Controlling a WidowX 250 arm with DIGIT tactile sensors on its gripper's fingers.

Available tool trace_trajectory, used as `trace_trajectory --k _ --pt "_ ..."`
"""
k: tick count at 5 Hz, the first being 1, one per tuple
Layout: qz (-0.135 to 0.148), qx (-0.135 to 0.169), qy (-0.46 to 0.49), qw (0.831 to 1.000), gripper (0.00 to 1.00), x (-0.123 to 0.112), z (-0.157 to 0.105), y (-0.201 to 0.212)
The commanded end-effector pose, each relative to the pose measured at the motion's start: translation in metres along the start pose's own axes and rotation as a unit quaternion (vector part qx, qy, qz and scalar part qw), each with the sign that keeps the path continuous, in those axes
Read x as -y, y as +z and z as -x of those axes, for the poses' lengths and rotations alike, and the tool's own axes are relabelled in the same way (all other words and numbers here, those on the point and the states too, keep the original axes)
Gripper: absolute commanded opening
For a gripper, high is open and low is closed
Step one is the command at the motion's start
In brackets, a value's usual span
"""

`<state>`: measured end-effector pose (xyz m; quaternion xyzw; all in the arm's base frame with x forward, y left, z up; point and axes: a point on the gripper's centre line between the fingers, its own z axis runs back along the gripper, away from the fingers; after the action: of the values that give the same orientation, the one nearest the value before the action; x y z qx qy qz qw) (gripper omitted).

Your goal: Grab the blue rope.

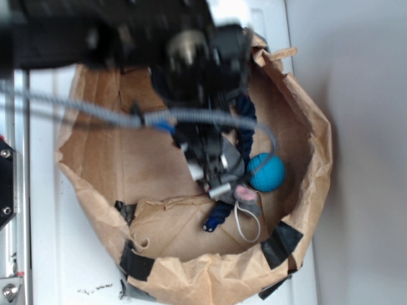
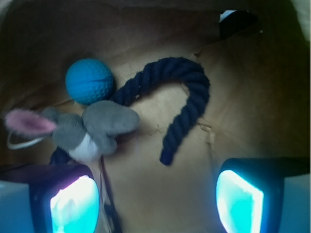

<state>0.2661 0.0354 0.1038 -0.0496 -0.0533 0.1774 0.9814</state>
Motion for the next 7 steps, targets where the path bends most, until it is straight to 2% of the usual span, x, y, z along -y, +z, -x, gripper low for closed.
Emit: trace_trajectory --k 1,3,4,5,7 --pt "-0.011 0.037 0.008 0.999 1.0 -0.003 -0.009 -0.009" --pt "0.004 0.068 0.006 0.998 1.0 -0.033 -0.007 -0.014" --pt "-0.015 0.079 0.022 0.997 1.0 -0.03 -0.017 -0.027" --pt "-0.035 0.074 0.046 0.996 1.0 -0.025 -0.033 -0.035" --pt "-0.033 0.074 0.058 0.995 1.0 -0.028 -0.046 -0.038"
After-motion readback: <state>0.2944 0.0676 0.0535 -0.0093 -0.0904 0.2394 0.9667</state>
